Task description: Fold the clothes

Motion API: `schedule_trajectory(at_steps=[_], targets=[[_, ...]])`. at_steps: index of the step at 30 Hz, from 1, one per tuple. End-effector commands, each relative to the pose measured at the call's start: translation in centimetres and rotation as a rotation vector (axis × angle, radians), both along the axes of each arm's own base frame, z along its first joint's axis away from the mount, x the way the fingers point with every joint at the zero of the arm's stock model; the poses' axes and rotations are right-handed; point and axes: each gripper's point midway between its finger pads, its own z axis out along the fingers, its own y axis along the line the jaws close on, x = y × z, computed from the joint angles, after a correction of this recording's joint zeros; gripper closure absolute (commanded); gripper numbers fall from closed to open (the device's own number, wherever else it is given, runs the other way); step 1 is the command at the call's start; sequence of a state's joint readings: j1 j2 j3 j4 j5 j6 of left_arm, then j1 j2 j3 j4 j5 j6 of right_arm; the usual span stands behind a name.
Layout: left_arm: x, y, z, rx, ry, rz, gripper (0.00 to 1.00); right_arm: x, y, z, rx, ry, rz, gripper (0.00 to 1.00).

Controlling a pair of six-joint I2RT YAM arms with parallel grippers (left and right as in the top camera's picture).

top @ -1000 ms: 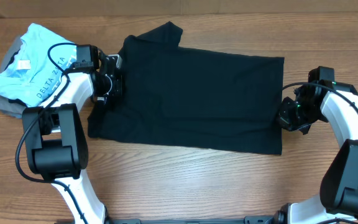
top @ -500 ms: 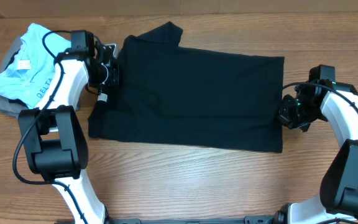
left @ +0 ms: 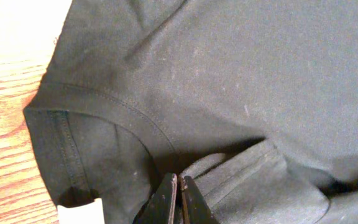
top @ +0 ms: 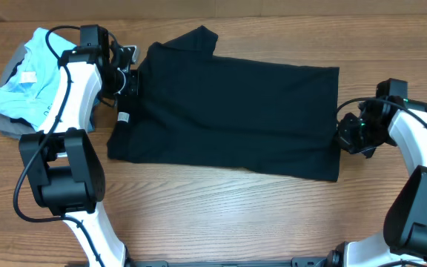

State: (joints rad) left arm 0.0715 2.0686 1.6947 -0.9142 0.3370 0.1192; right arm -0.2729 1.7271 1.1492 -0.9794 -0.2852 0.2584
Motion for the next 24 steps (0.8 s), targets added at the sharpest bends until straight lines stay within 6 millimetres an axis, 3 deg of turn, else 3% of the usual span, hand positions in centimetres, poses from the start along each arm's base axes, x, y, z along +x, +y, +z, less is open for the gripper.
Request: schedule_trajectory(at_steps=[1,12,13,16,17,19,24], targets=[[0.8,-0.1,2.4,0.018,-0.072,-0.033,0.96,1.3,-0.7,1.4,-0.009,-0.065,-0.015,0.96],[1.8,0.7,2.6,0.067,-0.113,-0.026,0.96,2.5,0.1,1.8,0.029,-0.121,-0.002,0.94],[2.0,0.7,2.6,0.068,-0.121,-0.026,0.94,2.5,0.1,1.8,0.029,-0.121,-0.002,0.90],[2.1,0.8,2.6,0.072,-0.123,-0.024,0.79,2.5,0.0,1.8,0.023,-0.123,0.004,0.50],[2.0,1.0,2.6,0.075,-0.119,-0.020,0.76,2.4,0.0,1.8,0.024,-0.120,0.002,0.44],[1.6,1.5,2.5,0.073,-0.099,-0.009,0.67,2.2,-0.3,1.8,0.026,-0.113,-0.009,0.41],[-0.4,3.0,2.5,-0.035,-0.020,0.052,0.63,1.1,-0.9,2.0,0.058,-0.082,-0.043,0.40]])
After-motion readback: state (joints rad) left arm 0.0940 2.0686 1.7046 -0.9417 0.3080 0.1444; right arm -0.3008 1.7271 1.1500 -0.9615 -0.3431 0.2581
